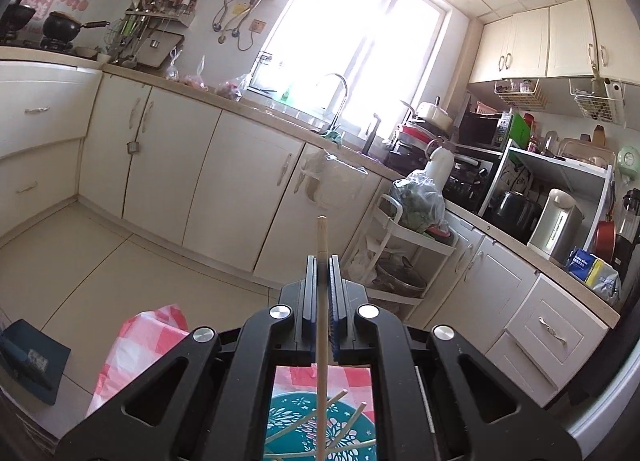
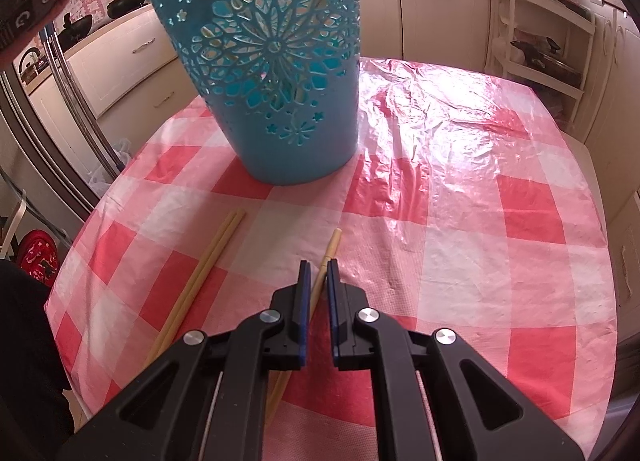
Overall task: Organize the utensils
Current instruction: 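Lift the chopstick with the left gripper and release it into the basket, then close the right gripper on a single wooden chopstick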
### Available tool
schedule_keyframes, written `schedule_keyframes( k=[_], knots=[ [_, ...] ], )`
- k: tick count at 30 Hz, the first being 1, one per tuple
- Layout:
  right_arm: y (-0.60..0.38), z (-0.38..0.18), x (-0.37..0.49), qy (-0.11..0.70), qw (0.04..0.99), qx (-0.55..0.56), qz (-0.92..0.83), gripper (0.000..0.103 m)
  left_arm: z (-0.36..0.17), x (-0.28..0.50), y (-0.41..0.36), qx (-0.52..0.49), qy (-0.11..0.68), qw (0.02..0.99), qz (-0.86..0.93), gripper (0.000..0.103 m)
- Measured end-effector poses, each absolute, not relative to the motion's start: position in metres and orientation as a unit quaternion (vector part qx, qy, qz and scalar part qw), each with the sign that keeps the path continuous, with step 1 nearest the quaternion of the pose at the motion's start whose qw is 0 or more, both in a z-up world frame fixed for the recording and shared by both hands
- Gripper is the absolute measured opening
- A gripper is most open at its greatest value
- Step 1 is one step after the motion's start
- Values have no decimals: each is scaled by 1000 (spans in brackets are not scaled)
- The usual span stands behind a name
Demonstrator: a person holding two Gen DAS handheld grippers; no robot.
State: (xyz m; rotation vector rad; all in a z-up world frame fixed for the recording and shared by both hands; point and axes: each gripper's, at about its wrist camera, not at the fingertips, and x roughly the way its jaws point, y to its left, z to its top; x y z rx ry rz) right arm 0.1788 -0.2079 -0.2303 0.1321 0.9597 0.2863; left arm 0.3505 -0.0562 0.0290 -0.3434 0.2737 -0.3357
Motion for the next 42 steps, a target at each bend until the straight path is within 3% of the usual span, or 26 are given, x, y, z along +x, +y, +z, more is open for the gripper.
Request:
schedule_keyframes(
  k=[17, 20, 22, 28, 35, 42],
  knots=[
    [-214, -232, 182, 461, 871, 86, 145, 9, -30, 360, -85, -68, 235, 955, -167, 6],
    [-215, -232, 182, 461, 871, 90, 146, 9, -31, 345, -69, -71, 244, 956, -148, 27],
    [-216, -232, 182, 461, 870, 96, 148, 9, -30, 329, -54, -78, 238, 959, -130, 52],
    [-218, -232, 181, 460, 870, 100, 148, 9, -25, 281, -7, -91, 195, 973, -79, 72],
    [-204, -229, 184, 468, 873, 66, 122, 9, -46, 291, 42, -152, 234, 960, -36, 74],
    [-176, -219, 188, 497, 835, -102, 213, 7, -45, 293, 57, -162, 243, 956, -25, 74]
  ],
)
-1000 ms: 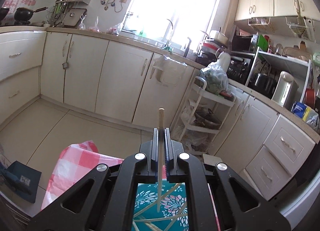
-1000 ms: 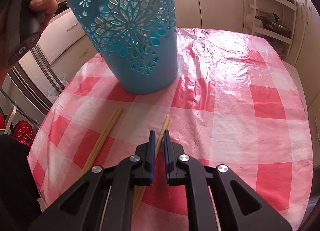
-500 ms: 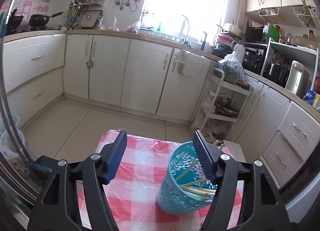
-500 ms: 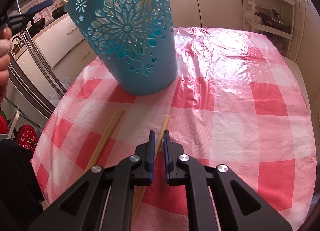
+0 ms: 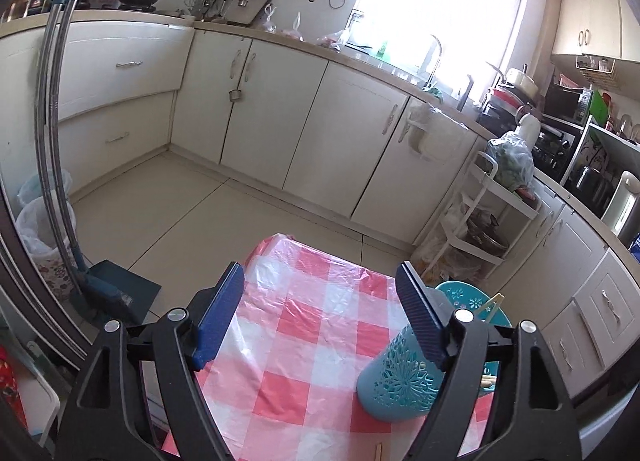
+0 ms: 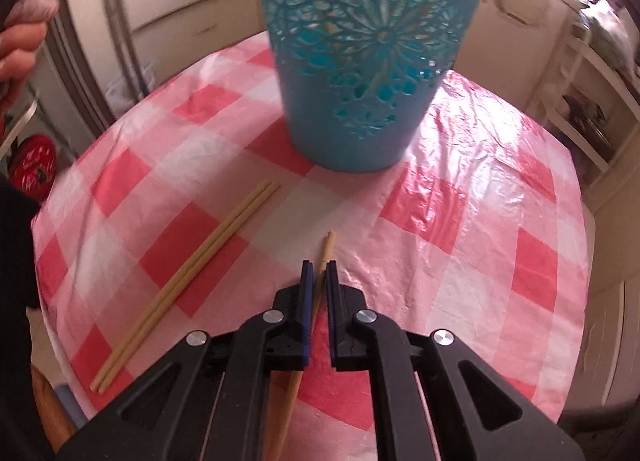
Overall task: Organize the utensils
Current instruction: 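Close the right gripper on a single wooden chopstick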
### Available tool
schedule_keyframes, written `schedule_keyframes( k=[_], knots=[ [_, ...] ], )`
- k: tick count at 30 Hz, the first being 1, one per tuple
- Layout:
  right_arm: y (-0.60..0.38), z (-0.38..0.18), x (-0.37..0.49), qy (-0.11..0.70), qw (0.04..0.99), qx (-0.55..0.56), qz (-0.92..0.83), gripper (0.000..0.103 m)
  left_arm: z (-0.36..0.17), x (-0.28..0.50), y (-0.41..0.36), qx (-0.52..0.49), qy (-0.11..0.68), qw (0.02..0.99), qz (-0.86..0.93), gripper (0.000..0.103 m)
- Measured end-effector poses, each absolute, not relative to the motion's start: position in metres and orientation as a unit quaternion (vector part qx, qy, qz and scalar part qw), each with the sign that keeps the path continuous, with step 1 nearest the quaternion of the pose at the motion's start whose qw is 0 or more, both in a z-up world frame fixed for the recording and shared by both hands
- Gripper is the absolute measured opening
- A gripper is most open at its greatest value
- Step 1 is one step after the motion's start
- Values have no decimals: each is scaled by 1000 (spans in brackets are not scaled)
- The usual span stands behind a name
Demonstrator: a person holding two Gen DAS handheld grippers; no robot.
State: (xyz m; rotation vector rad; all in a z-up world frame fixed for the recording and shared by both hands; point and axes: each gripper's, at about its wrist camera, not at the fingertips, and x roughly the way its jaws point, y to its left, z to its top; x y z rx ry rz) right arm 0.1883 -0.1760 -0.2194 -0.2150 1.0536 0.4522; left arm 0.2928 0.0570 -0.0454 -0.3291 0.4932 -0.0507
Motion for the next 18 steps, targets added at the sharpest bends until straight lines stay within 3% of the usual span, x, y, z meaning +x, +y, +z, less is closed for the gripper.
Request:
schedule_keyframes(
  k=[3, 5, 6, 9, 11, 12, 13, 14, 18],
  knots=[
    [-183, -218, 190, 515, 827, -99, 203, 7, -46, 293, 58, -164, 246, 955, -23, 74],
    [-189, -219, 189, 523, 828, -72, 190, 19, -46, 293, 57, -163, 246, 955, -21, 75],
    [-189, -221, 187, 526, 828, -63, 184, 32, -46, 293, 56, -162, 247, 955, -21, 75],
    [-192, -224, 178, 512, 843, -41, 159, 33, -48, 293, 54, -154, 252, 955, -22, 78],
    [-196, -225, 174, 506, 849, -27, 149, 31, -50, 294, 50, -144, 259, 955, -23, 79],
    [-194, -225, 173, 503, 851, -29, 147, 24, -51, 294, 48, -138, 262, 955, -21, 81],
    [-193, -224, 172, 503, 850, -28, 151, 10, -52, 295, 45, -131, 266, 955, -19, 81],
    [-191, -223, 172, 506, 848, -30, 157, 6, -53, 296, 44, -125, 269, 955, -17, 82],
    [-188, -219, 174, 514, 840, -40, 168, 6, -55, 297, 38, -111, 276, 955, -16, 85]
  ],
)
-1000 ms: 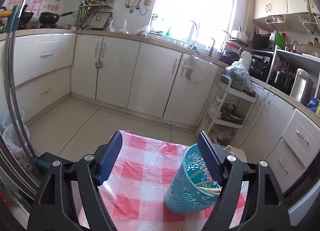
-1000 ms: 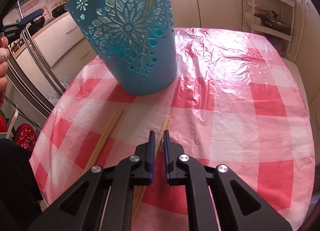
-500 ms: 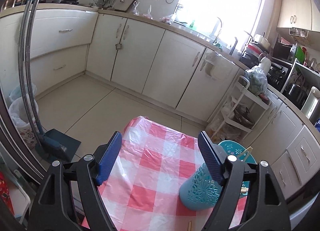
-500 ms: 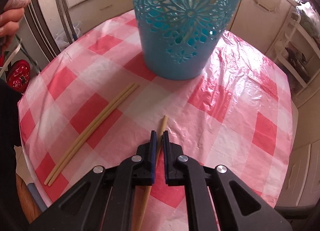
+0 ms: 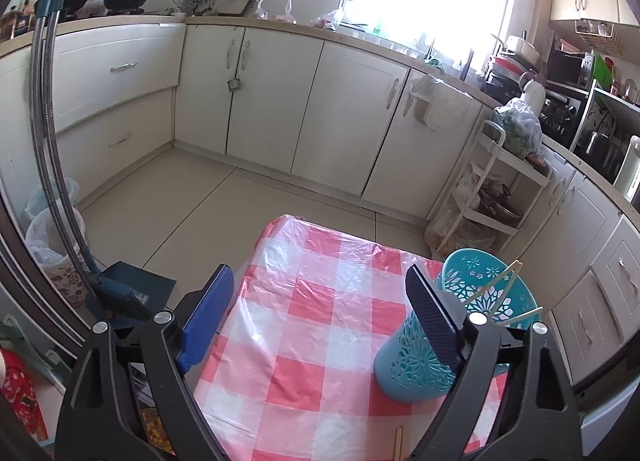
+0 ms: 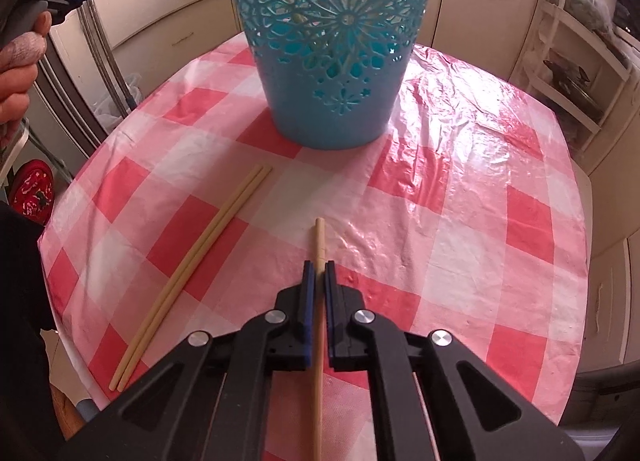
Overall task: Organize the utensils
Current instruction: 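Close the right gripper on a single wooden chopstick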
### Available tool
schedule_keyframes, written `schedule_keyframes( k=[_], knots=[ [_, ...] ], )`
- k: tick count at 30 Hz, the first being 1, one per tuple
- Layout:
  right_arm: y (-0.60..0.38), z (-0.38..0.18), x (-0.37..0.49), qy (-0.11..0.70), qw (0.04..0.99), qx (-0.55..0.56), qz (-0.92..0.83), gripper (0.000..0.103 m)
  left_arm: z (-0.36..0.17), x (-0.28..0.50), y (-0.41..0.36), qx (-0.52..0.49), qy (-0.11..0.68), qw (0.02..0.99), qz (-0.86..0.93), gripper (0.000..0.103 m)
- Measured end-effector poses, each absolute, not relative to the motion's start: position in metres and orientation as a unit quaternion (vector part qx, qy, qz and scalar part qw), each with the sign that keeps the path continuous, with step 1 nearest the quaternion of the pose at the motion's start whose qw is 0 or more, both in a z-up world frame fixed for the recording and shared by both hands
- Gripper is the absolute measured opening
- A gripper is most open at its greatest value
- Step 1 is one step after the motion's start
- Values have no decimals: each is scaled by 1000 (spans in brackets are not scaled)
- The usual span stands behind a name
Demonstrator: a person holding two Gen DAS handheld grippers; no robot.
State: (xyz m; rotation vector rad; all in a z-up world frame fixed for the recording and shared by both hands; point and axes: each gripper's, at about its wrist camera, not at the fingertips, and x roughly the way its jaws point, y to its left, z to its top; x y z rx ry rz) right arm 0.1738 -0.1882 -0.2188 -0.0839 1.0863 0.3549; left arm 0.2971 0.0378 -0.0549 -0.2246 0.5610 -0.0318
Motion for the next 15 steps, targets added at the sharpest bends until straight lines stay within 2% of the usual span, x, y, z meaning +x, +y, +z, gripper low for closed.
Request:
schedule_keyframes(
  k=[12, 15],
  knots=[
    [-195, -217, 176, 513, 844, 4, 156, 6, -56, 297, 24, -79, 275, 958, -16, 88],
    [-193, -222, 176, 517, 841, -5, 159, 8, -57, 298, 25, -83, 279, 957, -17, 88]
  ],
)
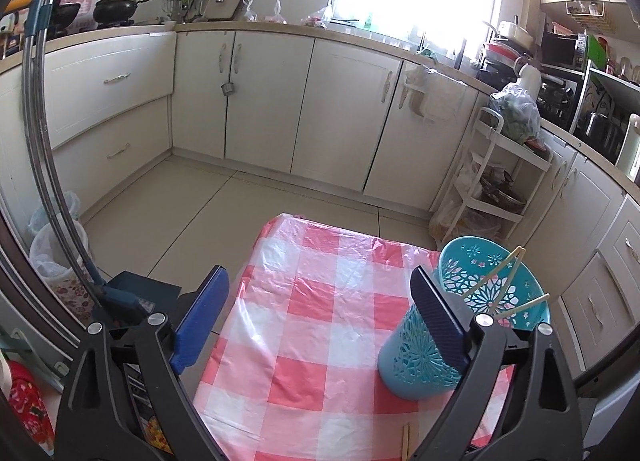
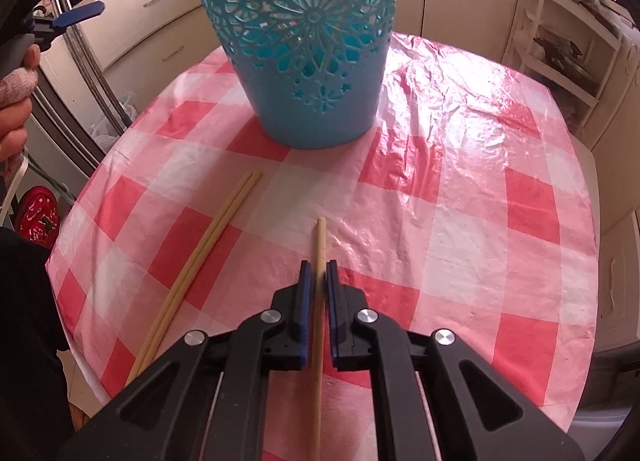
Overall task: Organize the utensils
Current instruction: 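Close the right gripper on a single wooden chopstick, then lift the chopstick with the right gripper over the teal basket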
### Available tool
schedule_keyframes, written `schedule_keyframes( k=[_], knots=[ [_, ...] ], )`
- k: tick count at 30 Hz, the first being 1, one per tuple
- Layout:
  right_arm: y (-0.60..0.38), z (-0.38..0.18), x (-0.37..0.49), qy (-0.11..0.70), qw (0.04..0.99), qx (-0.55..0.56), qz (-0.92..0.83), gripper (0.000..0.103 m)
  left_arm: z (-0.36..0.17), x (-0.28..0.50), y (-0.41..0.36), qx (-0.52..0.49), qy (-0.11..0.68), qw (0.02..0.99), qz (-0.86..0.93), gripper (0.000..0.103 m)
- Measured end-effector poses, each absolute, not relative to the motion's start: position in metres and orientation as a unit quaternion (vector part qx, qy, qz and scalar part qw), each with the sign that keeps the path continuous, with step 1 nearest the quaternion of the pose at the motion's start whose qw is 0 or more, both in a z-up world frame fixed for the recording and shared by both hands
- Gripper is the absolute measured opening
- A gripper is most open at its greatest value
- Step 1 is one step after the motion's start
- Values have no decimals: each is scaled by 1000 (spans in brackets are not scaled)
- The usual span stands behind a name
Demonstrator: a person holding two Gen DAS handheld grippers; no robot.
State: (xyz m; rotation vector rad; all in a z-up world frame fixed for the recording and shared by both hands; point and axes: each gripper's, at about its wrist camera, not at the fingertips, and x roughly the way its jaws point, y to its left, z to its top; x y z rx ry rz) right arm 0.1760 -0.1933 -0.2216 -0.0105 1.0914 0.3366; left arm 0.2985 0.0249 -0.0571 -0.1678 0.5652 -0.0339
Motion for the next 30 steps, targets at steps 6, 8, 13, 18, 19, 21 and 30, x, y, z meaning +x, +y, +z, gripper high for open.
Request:
schedule_keyframes(
  k=[6, 8, 13, 18, 19, 21, 30],
  knots=[
    [-188, -220, 174, 514, 842, -21, 161, 6, -61, 301, 24, -76, 280, 957, -16, 88],
    [-191, -220, 174, 515, 842, -9, 160, 6, -63, 301, 24, -74, 281, 957, -15, 88],
    [-187, -222, 171, 512, 843, -32, 160, 6, -65, 303, 24, -75, 282, 956, -15, 89],
    [-196, -220, 172, 517, 839, 16, 170, 6, -67, 304, 23, -71, 285, 956, -16, 89],
    [-199, -218, 171, 515, 838, 39, 176, 6, -67, 304, 24, -72, 286, 955, -15, 89],
    [-206, -212, 169, 507, 836, 82, 191, 6, -68, 305, 24, -73, 288, 955, -14, 89],
    [-229, -145, 169, 423, 846, 199, 256, 6, -69, 306, 23, -74, 292, 953, -14, 89]
  ],
)
